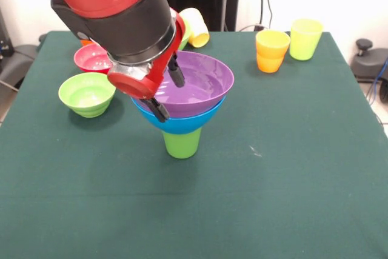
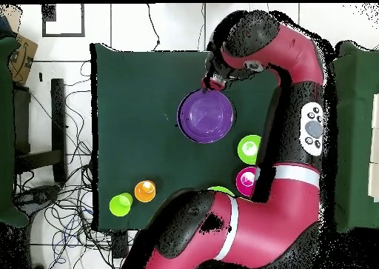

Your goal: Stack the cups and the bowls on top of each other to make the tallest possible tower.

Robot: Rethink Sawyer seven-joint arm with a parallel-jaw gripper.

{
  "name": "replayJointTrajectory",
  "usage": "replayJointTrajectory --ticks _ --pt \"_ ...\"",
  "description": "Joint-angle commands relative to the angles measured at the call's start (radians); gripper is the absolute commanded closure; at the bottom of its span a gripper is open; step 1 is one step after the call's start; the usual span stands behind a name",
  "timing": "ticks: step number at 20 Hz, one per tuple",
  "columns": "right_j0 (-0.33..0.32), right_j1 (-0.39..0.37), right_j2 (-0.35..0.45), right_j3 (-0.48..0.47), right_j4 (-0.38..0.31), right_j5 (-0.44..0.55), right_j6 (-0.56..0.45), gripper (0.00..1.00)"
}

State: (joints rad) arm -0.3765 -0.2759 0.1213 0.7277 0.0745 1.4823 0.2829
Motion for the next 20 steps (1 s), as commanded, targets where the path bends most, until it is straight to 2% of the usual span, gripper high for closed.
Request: replayJointTrajectory --ticks 1,4,10,15,20 --pt "0.038 -0.017 0.002 -0.048 -0.070 0.150 0.165 0.00" --pt "0.062 -0.031 -0.008 -0.058 -0.061 0.172 0.211 0.00" --pt "0.110 -0.104 -0.044 0.000 -0.023 0.165 0.314 0.00" --pt "0.181 -0.147 -0.094 0.017 -0.016 0.066 0.460 0.00" --pt "0.253 -0.169 -0.137 0.085 -0.018 -0.098 0.593 0.00"
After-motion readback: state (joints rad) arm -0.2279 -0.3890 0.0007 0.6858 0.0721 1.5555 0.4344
